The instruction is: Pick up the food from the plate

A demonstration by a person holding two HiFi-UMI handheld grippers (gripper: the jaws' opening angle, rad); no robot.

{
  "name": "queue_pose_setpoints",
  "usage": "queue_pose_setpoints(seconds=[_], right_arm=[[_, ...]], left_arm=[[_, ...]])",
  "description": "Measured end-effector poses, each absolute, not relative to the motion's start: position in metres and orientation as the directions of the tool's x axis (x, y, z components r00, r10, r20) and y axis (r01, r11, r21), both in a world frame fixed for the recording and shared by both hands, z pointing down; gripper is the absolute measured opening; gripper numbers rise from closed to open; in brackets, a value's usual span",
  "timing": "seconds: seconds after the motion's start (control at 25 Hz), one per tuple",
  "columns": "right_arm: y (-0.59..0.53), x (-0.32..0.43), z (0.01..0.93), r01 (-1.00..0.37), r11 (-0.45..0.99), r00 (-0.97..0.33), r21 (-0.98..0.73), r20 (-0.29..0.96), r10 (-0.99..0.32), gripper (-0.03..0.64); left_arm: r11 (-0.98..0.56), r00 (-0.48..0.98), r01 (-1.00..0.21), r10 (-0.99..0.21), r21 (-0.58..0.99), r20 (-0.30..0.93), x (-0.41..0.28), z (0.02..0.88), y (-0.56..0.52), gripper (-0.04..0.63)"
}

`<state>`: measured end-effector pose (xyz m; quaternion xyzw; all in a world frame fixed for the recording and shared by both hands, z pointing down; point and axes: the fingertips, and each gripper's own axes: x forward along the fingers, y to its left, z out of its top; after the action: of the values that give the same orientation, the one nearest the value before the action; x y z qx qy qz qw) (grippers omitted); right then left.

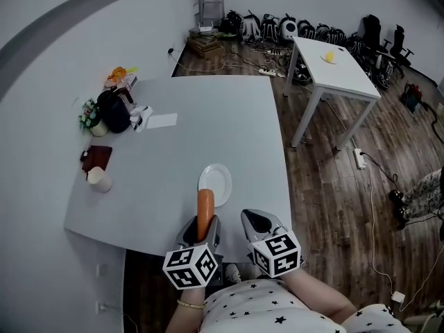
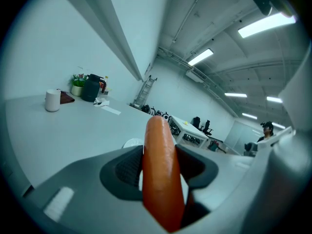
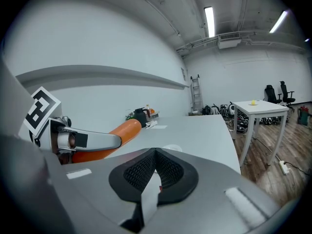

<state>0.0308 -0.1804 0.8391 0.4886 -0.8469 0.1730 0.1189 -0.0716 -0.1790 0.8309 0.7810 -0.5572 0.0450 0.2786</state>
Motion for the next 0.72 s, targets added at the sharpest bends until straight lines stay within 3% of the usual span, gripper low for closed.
queue_pose_setpoints(seconds=[0.72], right_arm=[[-0.1808,0.0264,0.8333,-0.874,0.458,-0.485,-0.162,0.353,-0.800,-0.002]], left_arm=[[-0.230,0.376,-0.895,-0.850,0.383,0.368,-0.0741,0.8290,-0.1789,0.207]])
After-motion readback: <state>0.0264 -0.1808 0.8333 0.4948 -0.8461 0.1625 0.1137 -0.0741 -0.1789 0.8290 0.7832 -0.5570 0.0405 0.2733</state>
